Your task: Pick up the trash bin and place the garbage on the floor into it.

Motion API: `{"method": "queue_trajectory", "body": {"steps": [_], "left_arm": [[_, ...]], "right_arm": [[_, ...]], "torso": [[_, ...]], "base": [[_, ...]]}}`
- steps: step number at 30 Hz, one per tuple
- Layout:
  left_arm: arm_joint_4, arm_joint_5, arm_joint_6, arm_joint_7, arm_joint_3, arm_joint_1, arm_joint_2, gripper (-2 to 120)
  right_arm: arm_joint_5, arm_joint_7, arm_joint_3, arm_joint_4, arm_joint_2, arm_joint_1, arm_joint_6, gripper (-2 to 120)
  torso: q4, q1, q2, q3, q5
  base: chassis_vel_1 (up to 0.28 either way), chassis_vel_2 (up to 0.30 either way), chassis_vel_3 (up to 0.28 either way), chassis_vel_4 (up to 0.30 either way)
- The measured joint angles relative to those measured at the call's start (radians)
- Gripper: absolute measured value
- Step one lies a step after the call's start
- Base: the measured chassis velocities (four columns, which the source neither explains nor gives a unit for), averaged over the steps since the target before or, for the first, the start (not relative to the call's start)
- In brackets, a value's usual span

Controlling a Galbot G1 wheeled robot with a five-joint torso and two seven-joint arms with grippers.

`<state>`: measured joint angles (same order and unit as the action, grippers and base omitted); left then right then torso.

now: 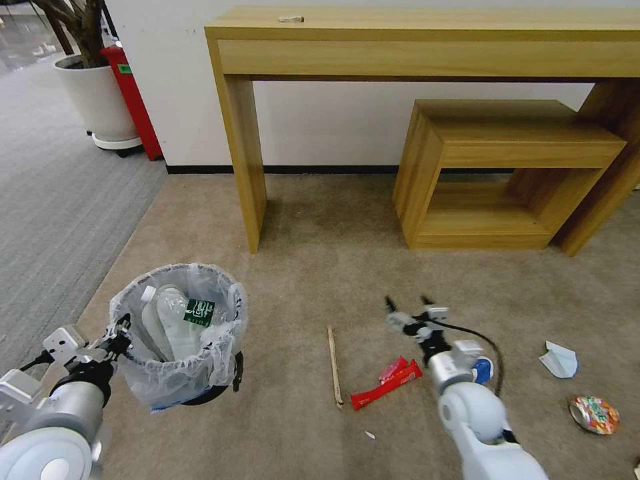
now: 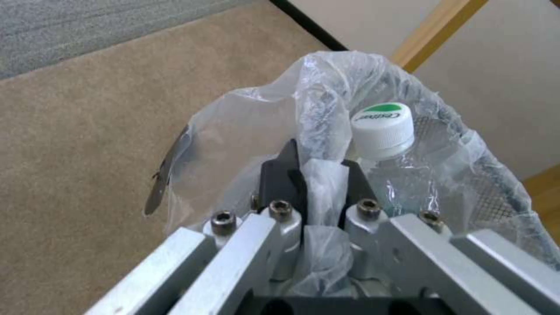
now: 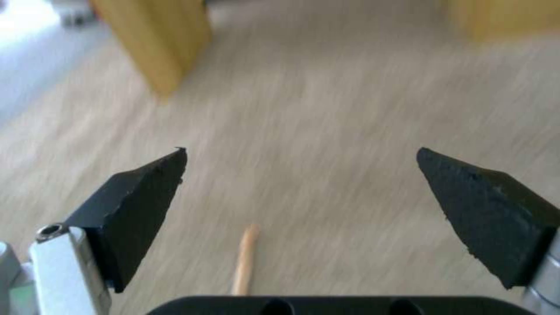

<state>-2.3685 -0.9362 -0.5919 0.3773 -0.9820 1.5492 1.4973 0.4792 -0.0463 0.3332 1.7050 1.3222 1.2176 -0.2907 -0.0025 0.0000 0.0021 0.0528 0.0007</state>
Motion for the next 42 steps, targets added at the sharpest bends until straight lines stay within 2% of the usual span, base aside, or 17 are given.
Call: {"method": "queue_trajectory", "body": {"steps": [1, 3, 8, 11, 19, 30, 32, 39, 42], "left_arm": [[0.002, 0.003, 0.0, 0.0, 0.0, -0.001, 0.001, 3], [0.005, 0.012, 0.0, 0.0, 0.005, -0.004, 0.004, 3], [0.007, 0.025, 0.0, 0.0, 0.012, -0.005, 0.01, 3], [0.008, 0.035, 0.0, 0.0, 0.014, -0.004, 0.015, 3], [0.011, 0.043, 0.001, -0.004, 0.015, -0.001, 0.021, 3], [0.016, 0.043, 0.007, -0.009, 0.012, 0.004, 0.016, 3], [0.016, 0.043, 0.008, -0.01, 0.01, 0.006, 0.015, 3], [0.008, 0.041, 0.008, -0.011, 0.007, 0.014, 0.007, 3], [0.006, 0.041, 0.008, -0.011, 0.006, 0.016, 0.005, 3]], "right_arm": [[0.029, -0.018, -0.034, -0.017, -0.003, -0.03, -0.084, 100], [0.05, -0.035, -0.091, -0.07, -0.004, -0.08, -0.177, 100], [0.069, -0.067, -0.146, -0.151, 0.009, -0.136, -0.27, 100], [0.095, -0.12, -0.191, -0.247, 0.036, -0.192, -0.336, 100], [0.112, -0.135, -0.222, -0.374, 0.091, -0.256, -0.359, 100], [0.079, -0.114, -0.211, -0.463, 0.128, -0.277, -0.336, 99], [0.074, -0.108, -0.209, -0.474, 0.132, -0.278, -0.33, 96], [0.027, -0.076, -0.211, -0.522, 0.156, -0.289, -0.297, 71], [0.008, -0.074, -0.211, -0.537, 0.167, -0.297, -0.293, 68]], "torso": [[0.0001, 0.0, 0.0, 0.0, -0.0002], [0.0001, 0.0, 0.0, 0.0, 0.0], [0.0, 0.0, 0.0, 0.0, 0.0], [0.0001, 0.0, 0.0, 0.0, -0.0001], [0.0, 0.0, 0.0, 0.0, -0.0001], [0.0, 0.0, 0.0, 0.0, -0.0001], [-0.0001, 0.0, 0.0, 0.0, 0.0], [0.0, 0.0, 0.0, 0.0, 0.0], [0.0, 0.0, 0.0, 0.0, 0.0]], "base": [[0.0, 0.0, 0.0, 0.0], [0.0, 0.0, 0.0, 0.0], [0.0, 0.0, 0.0, 0.0], [0.0, 0.0, 0.0, 0.0], [0.0, 0.0, 0.0, 0.0], [0.0, 0.0, 0.0, 0.0], [0.0, 0.0, 0.0, 0.0], [0.0, 0.0, 0.0, 0.0], [0.0, 0.0, 0.0, 0.0]]}}
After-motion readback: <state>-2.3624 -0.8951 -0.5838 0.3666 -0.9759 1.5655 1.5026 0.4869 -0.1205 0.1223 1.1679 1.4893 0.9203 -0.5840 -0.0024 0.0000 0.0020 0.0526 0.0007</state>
